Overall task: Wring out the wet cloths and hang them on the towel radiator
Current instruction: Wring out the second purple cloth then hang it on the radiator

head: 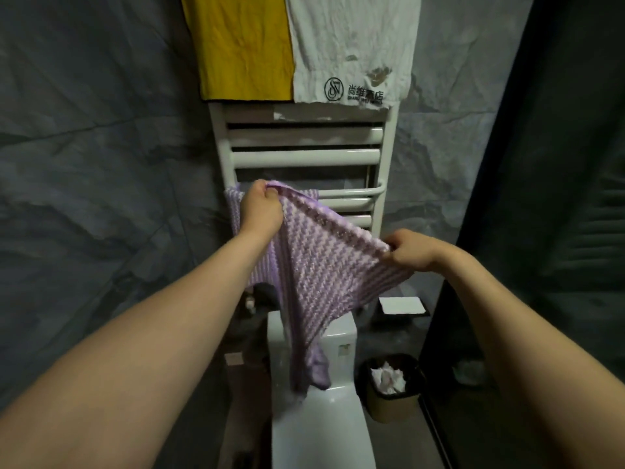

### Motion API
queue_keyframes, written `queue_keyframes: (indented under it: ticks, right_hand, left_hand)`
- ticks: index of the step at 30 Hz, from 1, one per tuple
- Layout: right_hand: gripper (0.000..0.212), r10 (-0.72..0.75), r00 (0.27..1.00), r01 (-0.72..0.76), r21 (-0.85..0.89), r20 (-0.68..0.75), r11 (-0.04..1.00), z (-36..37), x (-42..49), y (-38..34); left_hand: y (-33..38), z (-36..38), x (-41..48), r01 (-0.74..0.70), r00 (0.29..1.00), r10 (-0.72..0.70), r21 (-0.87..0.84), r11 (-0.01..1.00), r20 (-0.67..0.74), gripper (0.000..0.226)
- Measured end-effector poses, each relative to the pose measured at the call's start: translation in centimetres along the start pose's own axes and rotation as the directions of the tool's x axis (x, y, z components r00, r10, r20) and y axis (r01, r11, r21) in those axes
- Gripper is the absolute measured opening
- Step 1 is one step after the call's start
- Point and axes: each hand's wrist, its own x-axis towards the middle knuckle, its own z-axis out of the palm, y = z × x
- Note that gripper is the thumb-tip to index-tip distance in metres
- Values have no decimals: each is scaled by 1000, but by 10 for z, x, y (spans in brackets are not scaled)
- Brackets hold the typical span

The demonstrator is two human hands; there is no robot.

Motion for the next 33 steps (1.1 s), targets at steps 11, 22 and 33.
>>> queue_keyframes:
  ticks: [11, 22, 33]
  right_hand:
    - [45, 139, 951, 1, 450, -278, 893, -9, 35, -15]
    - [15, 45, 756, 425, 541, -653, 726, -22, 62, -17]
    - [20, 244, 860, -14, 457, -448, 889, -10, 41, 25]
  left_hand:
    - [-19, -63, 37, 36, 998, -22, 229, 973, -62, 26]
    - [7, -63, 52, 148, 989, -141, -282, 948, 44, 25]
    - [-32, -37, 44, 279, 923, -297, 106, 954, 246, 37]
